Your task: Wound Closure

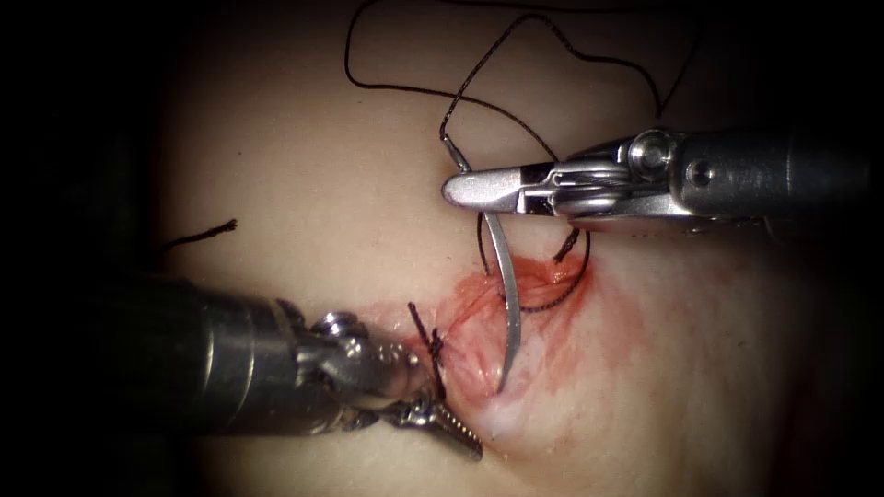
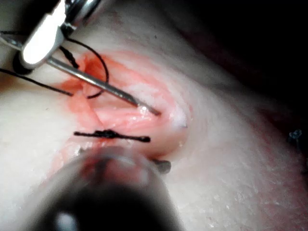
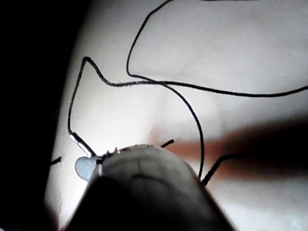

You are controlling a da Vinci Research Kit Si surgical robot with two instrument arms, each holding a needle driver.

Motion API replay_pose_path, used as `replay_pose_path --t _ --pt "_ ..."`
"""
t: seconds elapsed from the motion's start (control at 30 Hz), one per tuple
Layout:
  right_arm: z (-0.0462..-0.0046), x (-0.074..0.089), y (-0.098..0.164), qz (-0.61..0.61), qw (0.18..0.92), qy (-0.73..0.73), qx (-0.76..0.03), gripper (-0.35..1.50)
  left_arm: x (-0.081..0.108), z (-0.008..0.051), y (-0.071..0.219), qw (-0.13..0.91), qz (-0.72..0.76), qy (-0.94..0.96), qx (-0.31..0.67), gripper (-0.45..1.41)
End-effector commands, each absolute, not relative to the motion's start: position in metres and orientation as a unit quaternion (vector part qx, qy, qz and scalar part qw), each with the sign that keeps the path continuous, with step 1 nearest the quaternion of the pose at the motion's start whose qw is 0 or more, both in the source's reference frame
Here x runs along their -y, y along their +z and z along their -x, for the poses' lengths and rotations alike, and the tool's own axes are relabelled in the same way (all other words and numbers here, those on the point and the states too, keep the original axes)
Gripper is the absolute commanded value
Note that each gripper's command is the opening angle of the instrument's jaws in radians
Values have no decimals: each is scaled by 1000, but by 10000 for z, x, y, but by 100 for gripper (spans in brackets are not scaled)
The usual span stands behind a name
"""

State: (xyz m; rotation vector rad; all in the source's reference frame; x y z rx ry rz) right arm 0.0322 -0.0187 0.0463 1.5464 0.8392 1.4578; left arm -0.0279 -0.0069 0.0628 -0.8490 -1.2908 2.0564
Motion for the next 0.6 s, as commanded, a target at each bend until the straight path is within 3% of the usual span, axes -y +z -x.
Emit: replay_pose_path --t 0.03,0.37,0.6 --pt "-335 186 466 -616 414 580 -336 -35 71 283 633 281 317 767 482 2" --pt "-354 185 468 -629 393 531 -410 -35 71 283 633 281 317 767 482 2" --pt "-351 187 466 -637 393 516 -416 -35 71 283 633 281 317 767 482 2"
